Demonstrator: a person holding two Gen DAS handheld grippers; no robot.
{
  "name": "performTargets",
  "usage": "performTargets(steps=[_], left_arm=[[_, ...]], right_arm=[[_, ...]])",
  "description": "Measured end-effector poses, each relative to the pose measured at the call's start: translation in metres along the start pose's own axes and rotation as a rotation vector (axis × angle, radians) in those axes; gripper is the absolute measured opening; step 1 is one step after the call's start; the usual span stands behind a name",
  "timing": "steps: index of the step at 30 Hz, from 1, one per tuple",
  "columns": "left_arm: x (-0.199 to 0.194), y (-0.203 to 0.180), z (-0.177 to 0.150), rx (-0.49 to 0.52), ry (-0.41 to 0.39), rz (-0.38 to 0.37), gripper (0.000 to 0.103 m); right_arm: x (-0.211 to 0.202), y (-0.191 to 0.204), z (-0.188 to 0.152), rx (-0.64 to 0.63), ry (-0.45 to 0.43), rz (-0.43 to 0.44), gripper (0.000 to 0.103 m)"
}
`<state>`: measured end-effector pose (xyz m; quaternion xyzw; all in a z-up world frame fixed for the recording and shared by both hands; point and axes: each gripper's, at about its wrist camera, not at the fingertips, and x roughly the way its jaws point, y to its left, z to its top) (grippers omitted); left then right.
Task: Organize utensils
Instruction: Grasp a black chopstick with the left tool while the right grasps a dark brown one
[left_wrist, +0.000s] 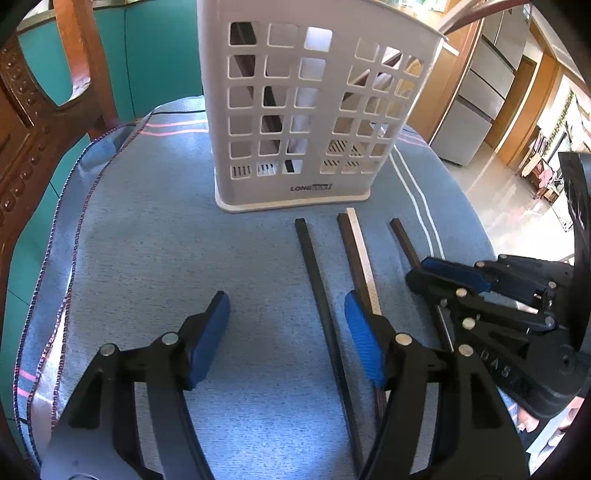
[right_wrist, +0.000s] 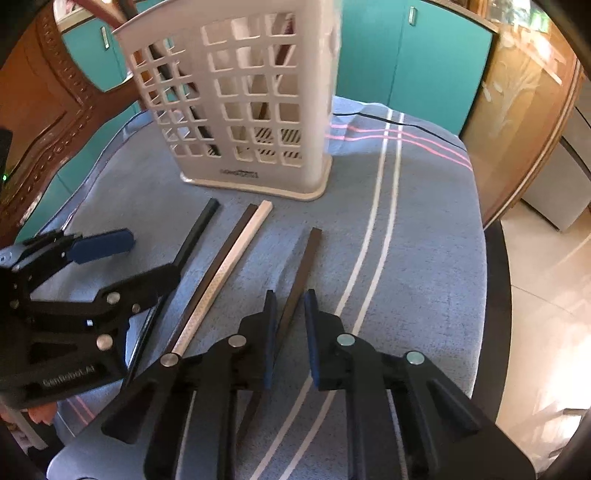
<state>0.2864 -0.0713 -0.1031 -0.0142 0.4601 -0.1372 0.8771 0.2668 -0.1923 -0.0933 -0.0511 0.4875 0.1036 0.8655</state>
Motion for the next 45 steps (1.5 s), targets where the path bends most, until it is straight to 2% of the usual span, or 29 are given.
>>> performTargets(steps=[7, 9, 13, 19, 35, 37, 41, 45], left_arm=[[0.006, -0.007, -0.001, 0.017, 0.009, 0.004, 0.069], [0.007, -0.010, -0.002, 0.024, 0.011, 0.007, 0.070], [0.010, -0.014, -0.003, 0.033, 0.013, 0.012, 0.072], [0.010, -0.014, -0.003, 0.036, 0.012, 0.016, 0.073], [0.013, -0.010, -0.005, 0.067, 0.003, 0.100, 0.073], [0.012, -0.007, -0.004, 0.060, 0.003, 0.107, 0.072], [0.010, 0.002, -0.003, 0.045, -0.001, 0.116, 0.061], [0.007, 0.011, -0.001, 0.030, -0.003, 0.119, 0.054]], right_arm=[[0.001, -0.007, 0.003, 0.023, -0.021, -0.023, 0.017], [0.002, -0.006, 0.003, 0.023, -0.015, -0.028, 0.025], [0.004, -0.003, 0.002, 0.013, -0.017, -0.033, 0.031], [0.001, -0.002, -0.001, 0.032, -0.024, -0.040, 0.032], [0.004, -0.010, 0.000, 0.035, -0.026, -0.065, 0.032], [0.003, -0.007, -0.001, 0.041, -0.027, -0.065, 0.032], [0.002, -0.007, -0.001, 0.043, -0.027, -0.067, 0.032], [0.002, -0.007, -0.002, 0.041, -0.027, -0.067, 0.032]])
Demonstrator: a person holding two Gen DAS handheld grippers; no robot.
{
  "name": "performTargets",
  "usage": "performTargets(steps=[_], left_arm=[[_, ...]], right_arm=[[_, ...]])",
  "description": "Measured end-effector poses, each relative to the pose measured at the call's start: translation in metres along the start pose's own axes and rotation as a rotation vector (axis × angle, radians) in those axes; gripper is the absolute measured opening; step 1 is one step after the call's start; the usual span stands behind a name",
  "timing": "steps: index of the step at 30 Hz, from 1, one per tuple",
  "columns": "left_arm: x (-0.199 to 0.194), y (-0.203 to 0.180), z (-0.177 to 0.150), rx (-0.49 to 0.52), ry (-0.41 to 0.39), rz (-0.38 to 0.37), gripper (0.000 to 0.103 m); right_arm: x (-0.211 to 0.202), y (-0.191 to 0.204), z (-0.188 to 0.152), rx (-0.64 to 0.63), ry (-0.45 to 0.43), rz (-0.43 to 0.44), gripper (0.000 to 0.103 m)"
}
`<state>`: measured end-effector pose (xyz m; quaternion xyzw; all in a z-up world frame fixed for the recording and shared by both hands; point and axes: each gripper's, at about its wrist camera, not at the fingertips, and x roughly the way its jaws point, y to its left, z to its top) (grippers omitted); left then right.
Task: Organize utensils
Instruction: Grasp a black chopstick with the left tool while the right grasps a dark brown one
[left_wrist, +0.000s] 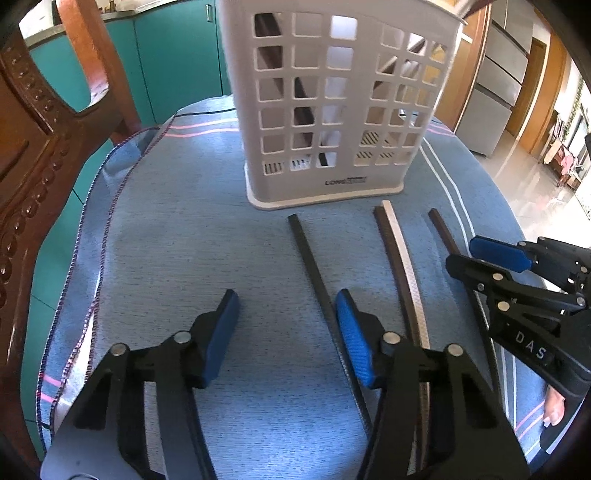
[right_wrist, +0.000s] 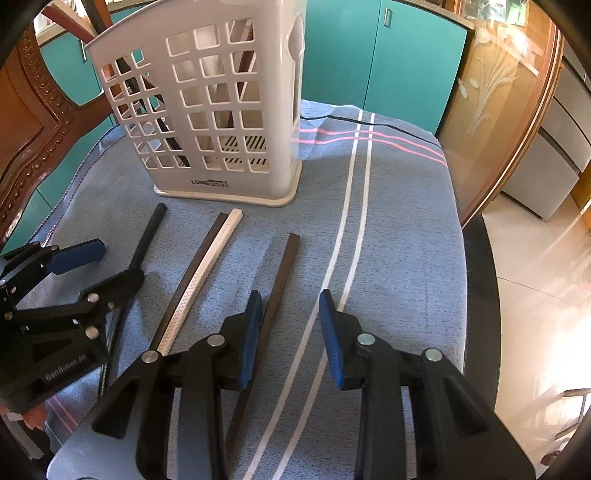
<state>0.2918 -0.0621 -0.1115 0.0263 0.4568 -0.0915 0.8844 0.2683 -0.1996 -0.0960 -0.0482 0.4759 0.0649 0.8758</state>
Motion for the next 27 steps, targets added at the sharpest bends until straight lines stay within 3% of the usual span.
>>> performTargets(steps=[6, 11, 19, 20, 21, 23, 24, 27], left_arm=[[-0.003, 0.011, 0.000, -0.003, 0.001, -0.001, 0.050], [-0.003, 0.012, 0.001, 0.002, 0.001, -0.004, 0.053], [0.001, 0.004, 0.008, 0.000, -0.008, -0.033, 0.054], [0.001, 0.004, 0.009, -0.003, -0.008, -0.060, 0.049], [-0.001, 0.005, 0.010, -0.007, -0.006, -0.104, 0.031], [-0.002, 0.008, 0.009, -0.017, 0.013, -0.157, 0.015], [-0.003, 0.010, 0.008, -0.018, 0.022, -0.169, 0.013], [-0.006, 0.014, 0.004, -0.009, 0.042, -0.191, 0.012]], right_arm=[[0.000, -0.002, 0.000, 0.001, 0.000, -0.002, 0.033], [0.000, -0.003, 0.000, 0.011, 0.001, -0.013, 0.039], [0.001, -0.003, 0.003, 0.019, -0.001, -0.013, 0.039], [0.001, -0.003, 0.003, 0.021, -0.002, -0.012, 0.039], [0.001, -0.004, 0.003, 0.020, -0.005, -0.008, 0.039], [0.000, -0.005, 0.002, 0.025, -0.008, 0.009, 0.034], [0.000, -0.003, 0.001, 0.026, -0.004, 0.019, 0.021], [-0.002, -0.002, 0.002, 0.024, 0.011, 0.042, 0.011]])
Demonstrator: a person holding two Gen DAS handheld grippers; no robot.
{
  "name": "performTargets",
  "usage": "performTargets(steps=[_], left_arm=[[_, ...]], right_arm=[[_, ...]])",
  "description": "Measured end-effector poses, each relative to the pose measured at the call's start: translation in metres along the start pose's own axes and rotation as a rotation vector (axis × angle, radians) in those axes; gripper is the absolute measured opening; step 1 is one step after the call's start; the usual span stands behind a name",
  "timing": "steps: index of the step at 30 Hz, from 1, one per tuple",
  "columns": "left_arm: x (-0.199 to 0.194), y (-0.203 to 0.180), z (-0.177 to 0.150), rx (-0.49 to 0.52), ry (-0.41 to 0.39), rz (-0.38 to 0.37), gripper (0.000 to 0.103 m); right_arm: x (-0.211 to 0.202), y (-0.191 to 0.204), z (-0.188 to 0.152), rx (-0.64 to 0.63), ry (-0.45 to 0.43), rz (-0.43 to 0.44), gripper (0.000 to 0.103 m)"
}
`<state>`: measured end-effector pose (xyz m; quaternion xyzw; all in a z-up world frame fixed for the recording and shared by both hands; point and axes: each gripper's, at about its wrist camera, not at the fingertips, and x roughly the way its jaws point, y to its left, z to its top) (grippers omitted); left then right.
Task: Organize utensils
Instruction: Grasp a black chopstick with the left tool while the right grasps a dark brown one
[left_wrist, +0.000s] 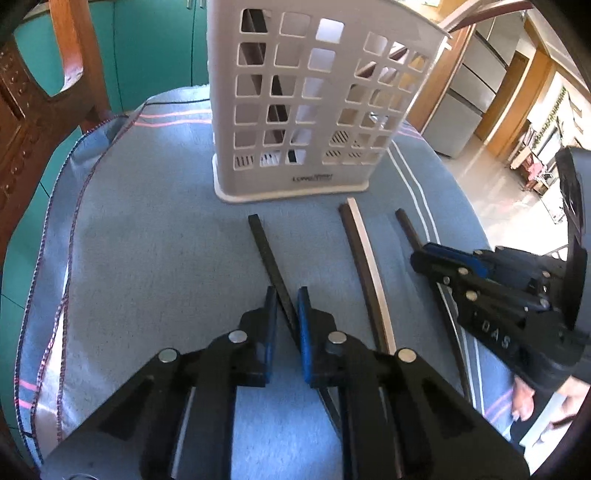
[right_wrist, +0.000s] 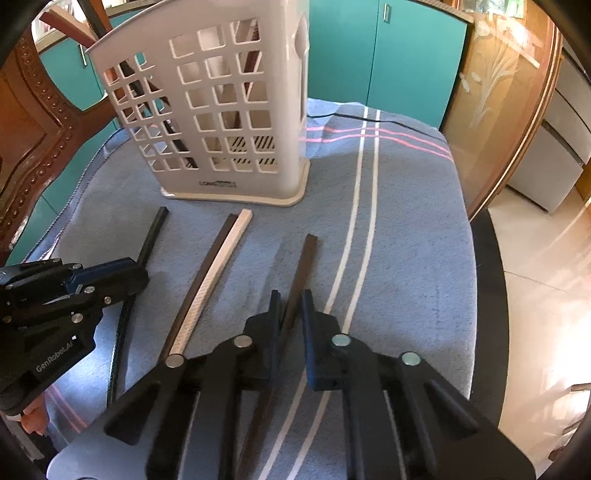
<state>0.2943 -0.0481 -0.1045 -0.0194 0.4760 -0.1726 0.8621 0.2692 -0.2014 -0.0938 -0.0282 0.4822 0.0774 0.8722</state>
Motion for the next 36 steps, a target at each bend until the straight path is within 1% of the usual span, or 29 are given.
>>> performTargets(steps=[3, 5, 7, 8, 9, 11, 13, 15, 18, 26, 28, 30, 32, 36], left_arm=[[-0.005, 0.004, -0.003, -0.009, 0.011, -0.029, 0.011], [-0.007, 0.009, -0.001, -0.032, 0.004, -0.020, 0.011], [-0.005, 0.015, 0.001, -0.057, 0.000, 0.006, 0.016], [-0.002, 0.017, 0.002, -0.068, 0.005, 0.018, 0.022], [0.000, 0.016, 0.004, -0.071, 0.002, 0.032, 0.022], [0.004, 0.011, 0.008, -0.050, 0.003, 0.068, 0.025], [0.006, 0.003, 0.010, -0.024, 0.007, 0.111, 0.027], [0.008, -0.006, 0.010, 0.012, 0.012, 0.164, 0.028], [0.009, -0.011, 0.009, 0.019, 0.013, 0.197, 0.028], [0.006, -0.011, 0.008, 0.018, 0.029, 0.183, 0.030], [0.012, -0.016, 0.011, 0.021, 0.030, 0.178, 0.033], [0.011, -0.017, 0.009, 0.030, 0.032, 0.175, 0.039], [0.012, -0.020, 0.008, 0.035, 0.033, 0.174, 0.042], [0.016, -0.025, 0.007, 0.039, 0.031, 0.172, 0.042]], right_arm=[[-0.004, 0.000, 0.000, 0.006, 0.003, 0.040, 0.011], [-0.008, 0.001, 0.002, 0.008, -0.012, 0.034, 0.011], [-0.009, 0.002, 0.003, 0.009, -0.016, 0.014, 0.014], [-0.009, 0.002, 0.003, 0.011, -0.015, 0.006, 0.018], [-0.008, 0.002, 0.004, 0.012, -0.012, 0.004, 0.022], [-0.006, 0.003, 0.004, 0.013, 0.004, -0.006, 0.023], [-0.001, 0.006, 0.005, 0.005, 0.024, -0.041, 0.023], [0.000, 0.010, 0.003, -0.007, 0.023, -0.057, 0.023], [0.000, 0.014, 0.003, -0.014, 0.025, -0.064, 0.023], [-0.002, 0.014, 0.001, -0.008, 0.033, -0.060, 0.023], [0.001, 0.015, 0.004, -0.013, 0.032, -0.064, 0.024], [0.001, 0.016, 0.004, -0.020, 0.030, -0.068, 0.024], [0.001, 0.016, 0.003, -0.023, 0.029, -0.069, 0.024], [0.000, 0.016, 0.002, -0.022, 0.036, -0.060, 0.024]])
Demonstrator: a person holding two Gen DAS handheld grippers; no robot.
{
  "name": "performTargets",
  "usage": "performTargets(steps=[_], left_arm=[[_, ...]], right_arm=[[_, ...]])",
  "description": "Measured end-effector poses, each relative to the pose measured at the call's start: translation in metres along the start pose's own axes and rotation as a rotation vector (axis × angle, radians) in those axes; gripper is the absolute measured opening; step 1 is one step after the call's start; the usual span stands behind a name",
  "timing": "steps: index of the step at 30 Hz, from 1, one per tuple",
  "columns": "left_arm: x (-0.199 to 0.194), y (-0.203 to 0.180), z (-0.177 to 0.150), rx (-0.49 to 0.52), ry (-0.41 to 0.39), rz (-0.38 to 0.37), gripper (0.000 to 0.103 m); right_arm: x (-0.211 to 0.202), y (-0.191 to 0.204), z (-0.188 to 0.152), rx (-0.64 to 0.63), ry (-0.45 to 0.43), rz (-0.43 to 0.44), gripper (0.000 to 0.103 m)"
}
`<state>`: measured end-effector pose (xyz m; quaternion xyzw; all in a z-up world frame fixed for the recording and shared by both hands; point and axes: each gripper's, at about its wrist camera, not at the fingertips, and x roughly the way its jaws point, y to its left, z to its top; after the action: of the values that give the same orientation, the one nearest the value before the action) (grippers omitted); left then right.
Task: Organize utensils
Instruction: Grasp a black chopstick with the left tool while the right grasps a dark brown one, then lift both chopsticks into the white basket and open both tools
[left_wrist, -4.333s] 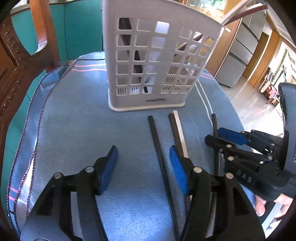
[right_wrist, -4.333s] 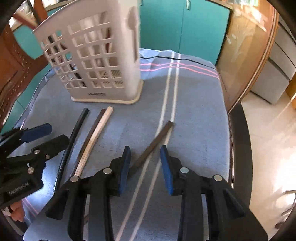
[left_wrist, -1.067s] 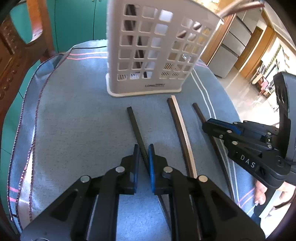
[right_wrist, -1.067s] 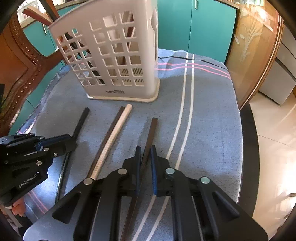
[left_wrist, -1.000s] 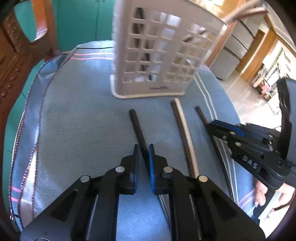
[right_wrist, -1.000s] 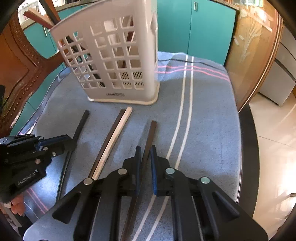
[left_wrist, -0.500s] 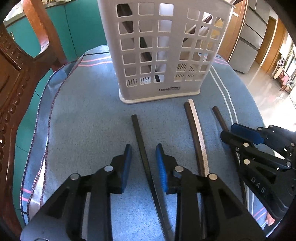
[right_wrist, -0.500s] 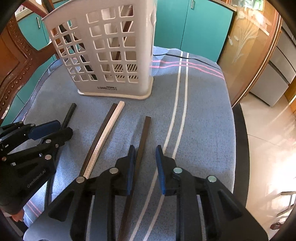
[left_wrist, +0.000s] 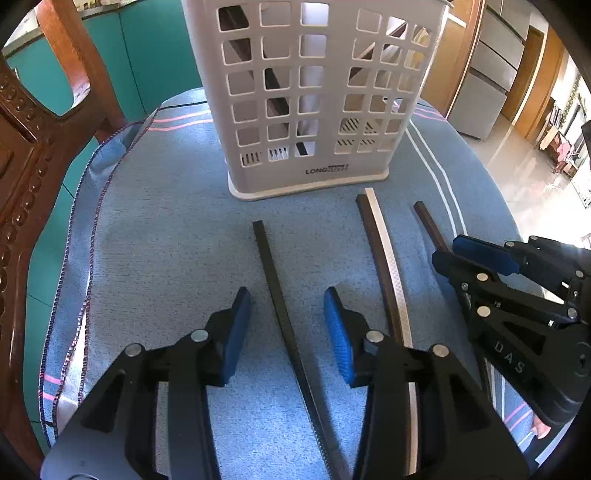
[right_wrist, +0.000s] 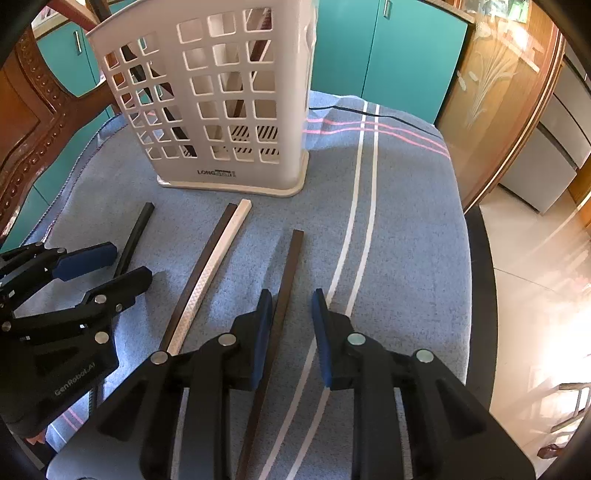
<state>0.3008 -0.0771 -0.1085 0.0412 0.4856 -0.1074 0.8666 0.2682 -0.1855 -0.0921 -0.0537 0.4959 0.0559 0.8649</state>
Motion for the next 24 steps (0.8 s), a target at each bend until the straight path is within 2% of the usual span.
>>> performTargets(steps=[10, 12, 13, 14, 19, 24], left_arm=[[0.000, 0.000, -0.001, -0.004, -0.009, 0.002, 0.040], [0.001, 0.002, -0.001, -0.012, -0.015, 0.005, 0.023], [-0.001, 0.004, -0.001, -0.016, -0.015, 0.001, 0.018], [-0.001, 0.007, 0.000, -0.022, -0.015, -0.002, 0.011], [-0.009, 0.014, 0.001, -0.060, -0.033, -0.037, 0.007], [-0.049, 0.019, 0.000, -0.054, -0.138, -0.055, 0.007]], right_arm=[[-0.001, -0.001, 0.000, 0.000, -0.005, 0.002, 0.025], [-0.001, 0.000, -0.001, -0.002, -0.012, 0.002, 0.024], [-0.001, 0.000, -0.001, -0.005, -0.017, 0.008, 0.022], [-0.001, 0.000, -0.002, -0.002, -0.020, 0.024, 0.013], [-0.008, -0.002, -0.002, 0.012, -0.056, 0.080, 0.006], [-0.049, -0.013, 0.000, 0.031, -0.166, 0.132, 0.006]])
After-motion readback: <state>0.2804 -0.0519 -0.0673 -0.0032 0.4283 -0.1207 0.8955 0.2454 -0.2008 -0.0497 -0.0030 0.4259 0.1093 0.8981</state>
